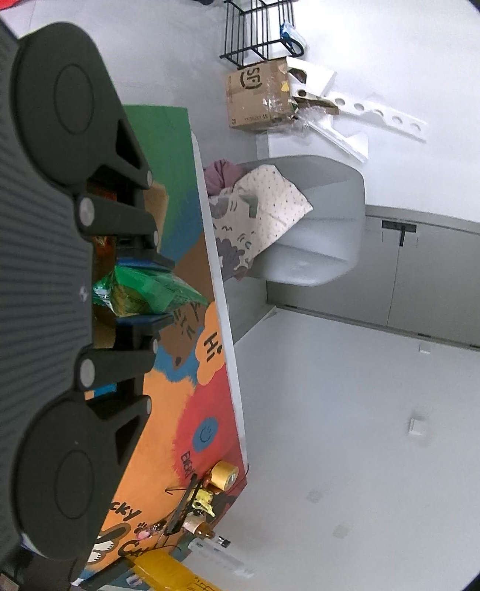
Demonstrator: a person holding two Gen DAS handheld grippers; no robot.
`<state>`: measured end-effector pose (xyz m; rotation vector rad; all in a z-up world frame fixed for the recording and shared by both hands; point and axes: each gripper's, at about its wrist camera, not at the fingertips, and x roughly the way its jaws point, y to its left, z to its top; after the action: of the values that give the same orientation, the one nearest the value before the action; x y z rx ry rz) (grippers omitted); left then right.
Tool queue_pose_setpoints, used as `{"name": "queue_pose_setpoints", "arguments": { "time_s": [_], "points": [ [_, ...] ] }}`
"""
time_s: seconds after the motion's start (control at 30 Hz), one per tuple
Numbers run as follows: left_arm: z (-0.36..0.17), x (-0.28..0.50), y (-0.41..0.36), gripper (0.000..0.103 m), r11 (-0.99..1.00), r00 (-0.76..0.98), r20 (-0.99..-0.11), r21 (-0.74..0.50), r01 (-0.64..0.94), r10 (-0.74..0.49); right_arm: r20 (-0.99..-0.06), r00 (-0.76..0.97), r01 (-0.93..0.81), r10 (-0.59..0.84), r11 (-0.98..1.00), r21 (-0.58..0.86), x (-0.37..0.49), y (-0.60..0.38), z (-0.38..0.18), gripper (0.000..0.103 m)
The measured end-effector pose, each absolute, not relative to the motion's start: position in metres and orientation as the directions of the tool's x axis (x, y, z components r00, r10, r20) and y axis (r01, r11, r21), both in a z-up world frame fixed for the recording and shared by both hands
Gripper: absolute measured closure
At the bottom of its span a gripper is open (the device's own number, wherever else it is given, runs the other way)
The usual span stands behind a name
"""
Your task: Organize snacks
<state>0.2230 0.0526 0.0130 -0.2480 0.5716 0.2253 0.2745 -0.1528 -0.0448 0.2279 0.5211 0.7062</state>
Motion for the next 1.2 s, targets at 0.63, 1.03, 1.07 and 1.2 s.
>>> {"name": "queue_pose_setpoints", "arguments": {
  "time_s": [0.63,1.03,1.07,1.2],
  "points": [
    [-0.017,0.206,0.093,0.072,0.928,0.810,-0.575,-0.230,-0.295,0.115,-0.420,0.608,-0.602,0.673,0.736,0.309,0.264,-0.105,-0.045,0.074],
    [-0.019,0.176,0.118,0.045,0.891,0.828,-0.538,-0.282,-0.355,0.160,-0.437,0.596,-0.598,0.674,0.736,0.318,0.274,-0.082,-0.050,0.063],
    [-0.020,0.174,0.118,0.040,0.889,0.829,-0.536,-0.285,-0.359,0.163,-0.438,0.595,-0.589,0.674,0.737,0.332,0.275,-0.082,-0.051,0.061],
    [-0.021,0.167,0.118,0.021,0.883,0.832,-0.525,-0.287,-0.372,0.180,-0.449,0.599,-0.576,0.662,0.747,0.332,0.276,-0.084,-0.054,0.054]
  ]
}}
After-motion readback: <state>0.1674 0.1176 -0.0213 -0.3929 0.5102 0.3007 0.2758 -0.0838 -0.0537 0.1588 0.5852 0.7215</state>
